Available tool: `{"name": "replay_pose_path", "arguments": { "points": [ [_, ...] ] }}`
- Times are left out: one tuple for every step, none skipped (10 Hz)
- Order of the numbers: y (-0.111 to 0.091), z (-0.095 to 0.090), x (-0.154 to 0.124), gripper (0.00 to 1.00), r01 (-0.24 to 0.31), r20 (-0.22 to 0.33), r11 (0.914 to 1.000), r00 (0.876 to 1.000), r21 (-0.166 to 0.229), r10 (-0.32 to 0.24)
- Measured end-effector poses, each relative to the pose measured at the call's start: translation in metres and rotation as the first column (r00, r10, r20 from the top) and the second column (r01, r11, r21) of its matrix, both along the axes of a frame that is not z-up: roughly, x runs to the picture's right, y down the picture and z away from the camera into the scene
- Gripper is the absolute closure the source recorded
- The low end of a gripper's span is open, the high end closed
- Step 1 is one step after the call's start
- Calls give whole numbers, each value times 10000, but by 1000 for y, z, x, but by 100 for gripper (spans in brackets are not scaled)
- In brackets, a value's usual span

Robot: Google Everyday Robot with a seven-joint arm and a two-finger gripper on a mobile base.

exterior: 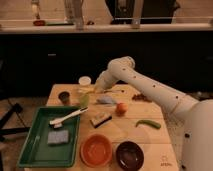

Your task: Place banana in metal cup

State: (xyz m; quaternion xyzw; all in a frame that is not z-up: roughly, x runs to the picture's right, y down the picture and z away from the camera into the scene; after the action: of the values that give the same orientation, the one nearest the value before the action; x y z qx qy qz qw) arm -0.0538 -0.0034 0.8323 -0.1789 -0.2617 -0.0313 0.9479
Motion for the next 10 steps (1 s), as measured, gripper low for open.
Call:
{"name": "replay_pose_path", "arguments": {
  "points": [
    [0,1,-13,100,44,41,10000,10000,57,-45],
    [-2,1,-31,100,123,124,9998,9998,137,-124],
    [-3,2,-47,100,194,211,9996,9996,219,-199],
    [-7,2,-58,100,233,286,9992,9993,332,-243],
    [-10,3,-67,100,257,354,9988,9990,415,-272],
    [-13,4,-79,100,300,453,9984,9985,488,-322],
    [-15,5,-86,100,327,530,9981,9980,523,-355],
    [-16,6,-97,100,426,685,9976,9966,541,-463],
    [-16,8,-109,100,542,861,9971,9946,529,-586],
    [-15,8,-119,100,658,1001,9965,9925,508,-707]
  ]
}}
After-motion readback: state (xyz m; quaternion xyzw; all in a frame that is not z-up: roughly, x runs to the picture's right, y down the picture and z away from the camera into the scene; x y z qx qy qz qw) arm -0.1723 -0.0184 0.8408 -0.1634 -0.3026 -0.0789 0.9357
